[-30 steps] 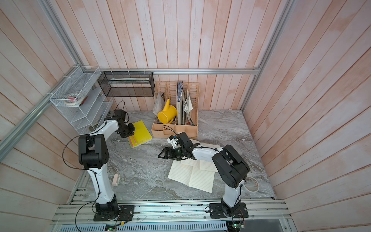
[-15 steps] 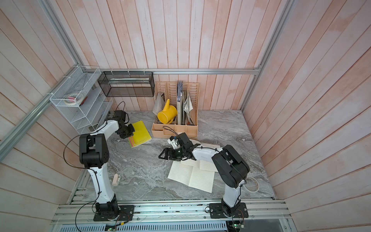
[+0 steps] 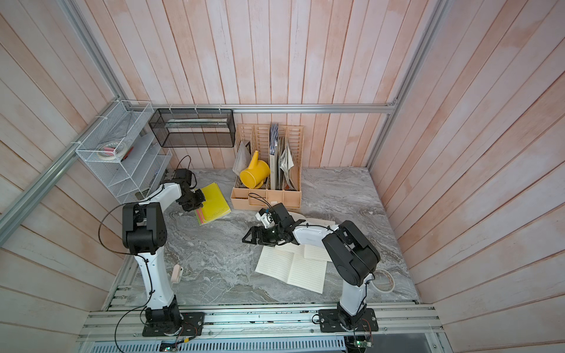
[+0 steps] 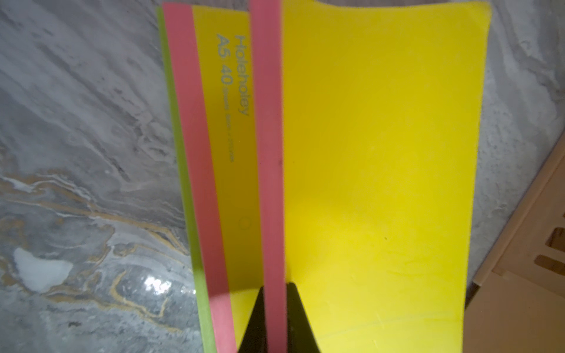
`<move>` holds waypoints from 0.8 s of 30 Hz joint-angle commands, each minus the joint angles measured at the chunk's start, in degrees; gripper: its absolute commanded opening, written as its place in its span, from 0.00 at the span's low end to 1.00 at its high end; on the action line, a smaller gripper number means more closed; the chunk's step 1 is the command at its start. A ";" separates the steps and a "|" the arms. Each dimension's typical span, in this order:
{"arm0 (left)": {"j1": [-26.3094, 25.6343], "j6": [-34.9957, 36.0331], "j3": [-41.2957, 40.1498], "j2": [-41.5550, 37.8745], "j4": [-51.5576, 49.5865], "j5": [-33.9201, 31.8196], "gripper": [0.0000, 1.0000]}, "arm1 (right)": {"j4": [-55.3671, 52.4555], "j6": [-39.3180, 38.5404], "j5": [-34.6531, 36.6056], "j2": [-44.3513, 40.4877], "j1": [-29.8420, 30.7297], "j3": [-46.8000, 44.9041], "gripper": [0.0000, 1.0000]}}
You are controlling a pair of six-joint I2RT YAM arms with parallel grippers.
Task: Close the notebook
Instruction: Place the notebook at the notebook.
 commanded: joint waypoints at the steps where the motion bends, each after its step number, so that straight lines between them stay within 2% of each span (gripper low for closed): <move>1: 0.53 1.51 -1.08 4.69 -2.12 -5.35 0.00 | -0.19 -0.36 0.38 -1.62 -0.26 -1.13 0.98; 12: 1.06 2.25 -0.93 5.81 -4.63 -6.85 0.00 | -0.02 -0.19 0.63 -2.27 0.05 -1.81 0.98; 24: 1.24 4.66 -5.17 1.77 -3.21 -3.79 0.00 | -0.04 0.17 0.84 -2.26 0.93 -1.28 0.98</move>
